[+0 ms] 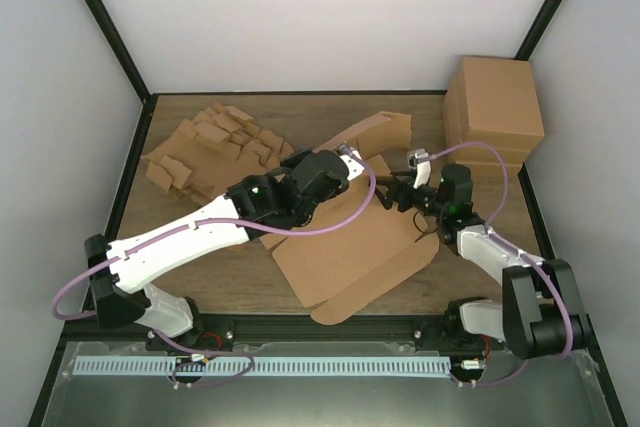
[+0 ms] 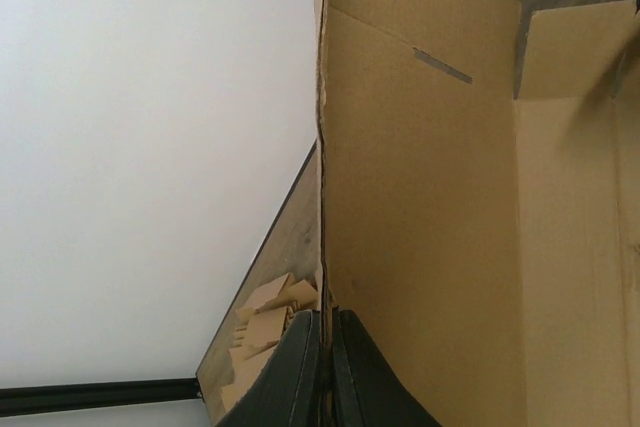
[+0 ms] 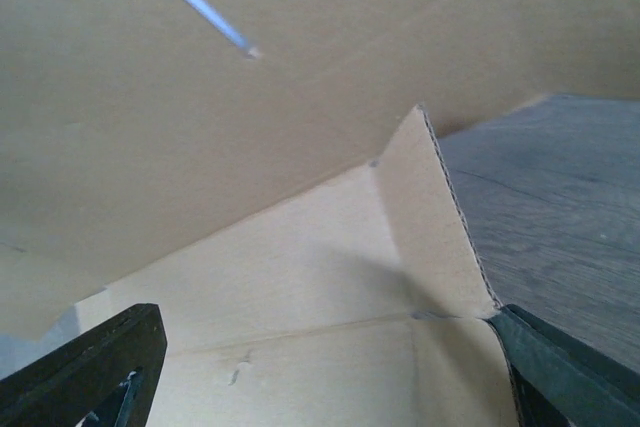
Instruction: Fold the paper box
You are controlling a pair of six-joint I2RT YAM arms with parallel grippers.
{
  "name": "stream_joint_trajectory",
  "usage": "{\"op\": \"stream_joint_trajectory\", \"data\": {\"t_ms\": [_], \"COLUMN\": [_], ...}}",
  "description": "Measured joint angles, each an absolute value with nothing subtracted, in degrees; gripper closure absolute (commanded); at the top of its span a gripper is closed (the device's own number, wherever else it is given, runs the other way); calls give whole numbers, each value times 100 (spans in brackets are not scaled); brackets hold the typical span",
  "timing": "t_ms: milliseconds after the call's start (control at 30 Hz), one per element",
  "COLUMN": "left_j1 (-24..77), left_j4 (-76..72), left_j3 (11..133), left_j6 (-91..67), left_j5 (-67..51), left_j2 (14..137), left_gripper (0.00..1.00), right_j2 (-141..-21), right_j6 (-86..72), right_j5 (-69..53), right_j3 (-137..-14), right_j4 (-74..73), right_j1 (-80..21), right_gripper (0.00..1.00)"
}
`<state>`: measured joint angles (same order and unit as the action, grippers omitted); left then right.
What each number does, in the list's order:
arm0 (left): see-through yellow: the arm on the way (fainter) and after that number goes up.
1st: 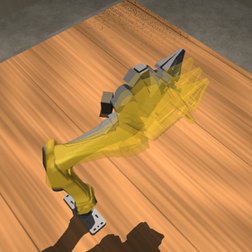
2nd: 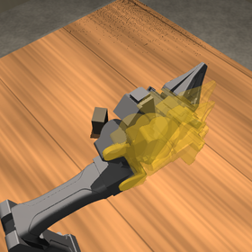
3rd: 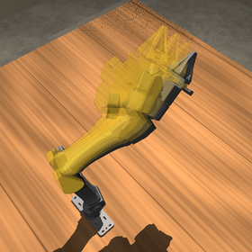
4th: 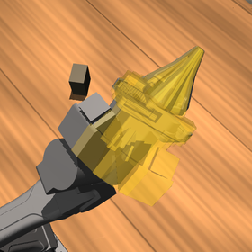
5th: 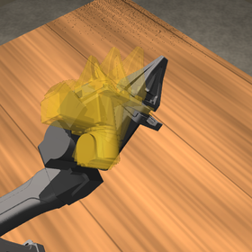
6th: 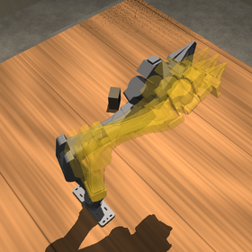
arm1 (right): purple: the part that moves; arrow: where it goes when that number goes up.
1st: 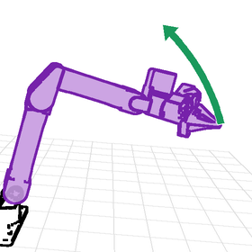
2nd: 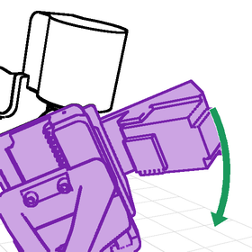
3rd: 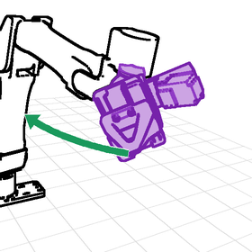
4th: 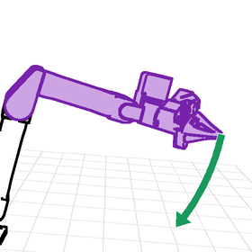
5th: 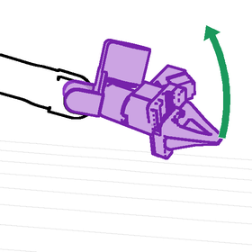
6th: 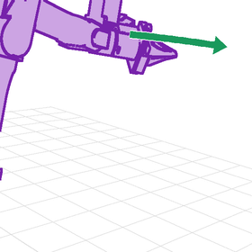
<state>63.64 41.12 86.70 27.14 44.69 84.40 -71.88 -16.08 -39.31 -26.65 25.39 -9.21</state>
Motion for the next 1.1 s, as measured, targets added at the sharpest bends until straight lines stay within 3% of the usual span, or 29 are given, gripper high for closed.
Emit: {"op": "stream_joint_trajectory", "data": {"t_ms": [367,1100], "left_j1": [6364,6364], "left_j4": [4141,3988], "left_j3": [8670,8418], "left_j6": [2703,2709], "left_j5": [4397,4139], "left_j2": [8486,8490], "left_gripper": [96,96], "right_j2": [-6823,-7581], "right_j6": [-1245,-593], "right_j5": [-3999,-3120], "right_j3": [-2681,-3809], "right_j4": [1905,703], "right_j1": [-1253,-1929], "right_gripper": [9,11]}}
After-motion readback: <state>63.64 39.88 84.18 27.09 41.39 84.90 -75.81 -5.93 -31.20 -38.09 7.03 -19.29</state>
